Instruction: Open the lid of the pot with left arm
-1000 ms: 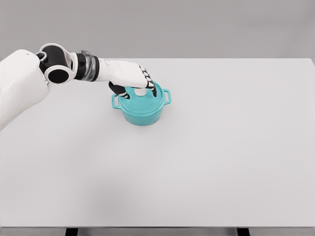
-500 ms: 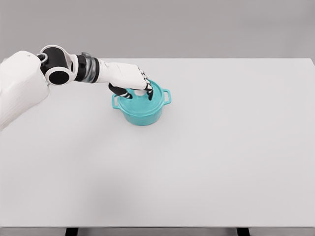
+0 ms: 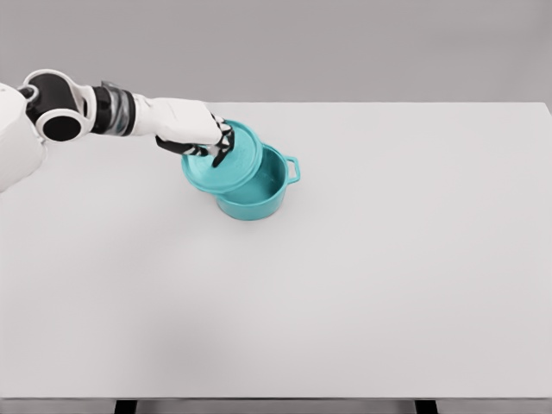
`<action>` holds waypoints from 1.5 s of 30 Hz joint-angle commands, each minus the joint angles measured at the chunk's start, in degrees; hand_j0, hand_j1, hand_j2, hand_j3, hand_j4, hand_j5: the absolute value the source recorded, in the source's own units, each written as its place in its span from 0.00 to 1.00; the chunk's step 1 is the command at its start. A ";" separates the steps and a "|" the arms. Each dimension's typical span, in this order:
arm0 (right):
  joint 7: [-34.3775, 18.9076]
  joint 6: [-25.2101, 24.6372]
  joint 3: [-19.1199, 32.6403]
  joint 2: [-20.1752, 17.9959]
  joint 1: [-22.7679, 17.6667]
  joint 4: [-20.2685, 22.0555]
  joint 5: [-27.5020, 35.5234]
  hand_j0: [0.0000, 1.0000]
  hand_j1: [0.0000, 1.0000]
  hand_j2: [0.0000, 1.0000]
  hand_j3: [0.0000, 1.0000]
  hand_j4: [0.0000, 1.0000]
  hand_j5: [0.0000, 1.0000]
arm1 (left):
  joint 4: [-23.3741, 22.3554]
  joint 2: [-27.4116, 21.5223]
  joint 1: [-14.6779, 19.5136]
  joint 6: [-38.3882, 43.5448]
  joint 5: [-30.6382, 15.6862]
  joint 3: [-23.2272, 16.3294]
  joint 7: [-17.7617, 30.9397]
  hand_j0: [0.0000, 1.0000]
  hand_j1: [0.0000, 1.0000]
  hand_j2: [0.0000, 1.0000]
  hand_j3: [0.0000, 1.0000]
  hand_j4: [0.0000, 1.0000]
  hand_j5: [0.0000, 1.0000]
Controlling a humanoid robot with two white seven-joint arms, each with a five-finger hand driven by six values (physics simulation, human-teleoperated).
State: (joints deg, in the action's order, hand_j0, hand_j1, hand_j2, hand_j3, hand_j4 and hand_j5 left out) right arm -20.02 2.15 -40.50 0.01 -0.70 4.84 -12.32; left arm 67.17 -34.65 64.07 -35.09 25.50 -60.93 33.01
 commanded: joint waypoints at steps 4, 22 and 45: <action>-0.02 -0.04 -0.01 -0.01 0.00 -0.01 0.02 1.00 1.00 1.00 1.00 1.00 1.00 | 2.70 -11.66 -0.70 0.09 0.08 1.60 -0.23 0.39 0.39 0.39 0.39 0.39 0.39; -0.02 0.05 -0.01 -0.01 0.00 -0.01 0.02 1.00 1.00 1.00 1.00 1.00 1.00 | 0.42 -14.48 -3.43 0.09 0.17 1.52 -0.05 0.94 0.94 0.94 0.94 0.94 0.94; -0.02 -0.04 -0.01 -0.01 -0.09 -0.01 0.02 1.00 1.00 1.00 1.00 1.00 1.00 | -15.75 -4.55 -3.34 0.09 -0.18 1.69 -0.23 1.00 1.00 1.00 1.00 1.00 1.00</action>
State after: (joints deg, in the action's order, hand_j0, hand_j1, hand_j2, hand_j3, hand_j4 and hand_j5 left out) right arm -20.02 2.14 -40.50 0.01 -0.70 4.84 -12.32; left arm 52.72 -39.89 60.73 -34.69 24.28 -58.95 33.19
